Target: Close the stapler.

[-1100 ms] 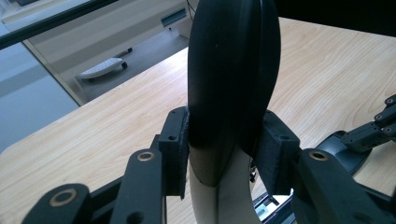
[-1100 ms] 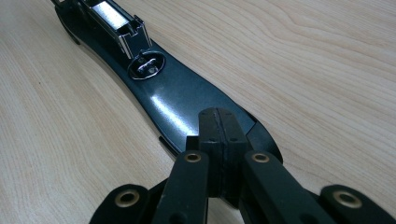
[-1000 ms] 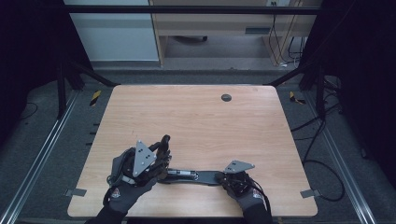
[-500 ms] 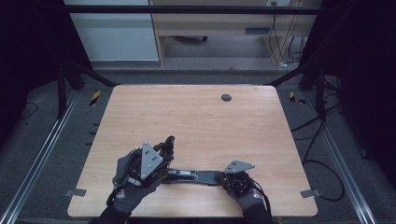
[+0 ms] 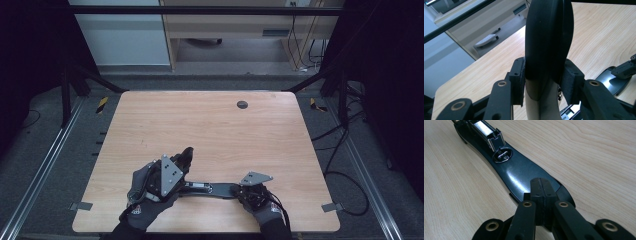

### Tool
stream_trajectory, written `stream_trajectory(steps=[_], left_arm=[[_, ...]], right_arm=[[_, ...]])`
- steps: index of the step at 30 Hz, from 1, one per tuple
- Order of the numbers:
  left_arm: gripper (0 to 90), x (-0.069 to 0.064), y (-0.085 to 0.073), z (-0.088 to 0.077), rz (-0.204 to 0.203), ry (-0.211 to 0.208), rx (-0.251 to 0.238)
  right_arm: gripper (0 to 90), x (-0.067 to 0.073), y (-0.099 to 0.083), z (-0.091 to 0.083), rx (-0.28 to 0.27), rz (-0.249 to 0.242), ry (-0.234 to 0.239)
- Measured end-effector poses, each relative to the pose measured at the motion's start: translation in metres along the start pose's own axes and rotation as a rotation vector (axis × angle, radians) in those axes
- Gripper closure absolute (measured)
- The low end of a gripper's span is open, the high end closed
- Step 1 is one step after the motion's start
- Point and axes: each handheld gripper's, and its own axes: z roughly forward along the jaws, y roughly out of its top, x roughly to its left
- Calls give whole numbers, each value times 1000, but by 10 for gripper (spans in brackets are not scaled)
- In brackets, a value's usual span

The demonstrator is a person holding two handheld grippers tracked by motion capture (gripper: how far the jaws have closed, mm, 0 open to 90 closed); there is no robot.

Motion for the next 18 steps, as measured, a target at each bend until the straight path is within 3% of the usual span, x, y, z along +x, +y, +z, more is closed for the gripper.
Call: stream_trajectory(steps=[18], left_arm=[[589, -12, 4, 6, 55, 18, 11]], right_arm=[[900, 0, 0, 0, 0, 0, -2]])
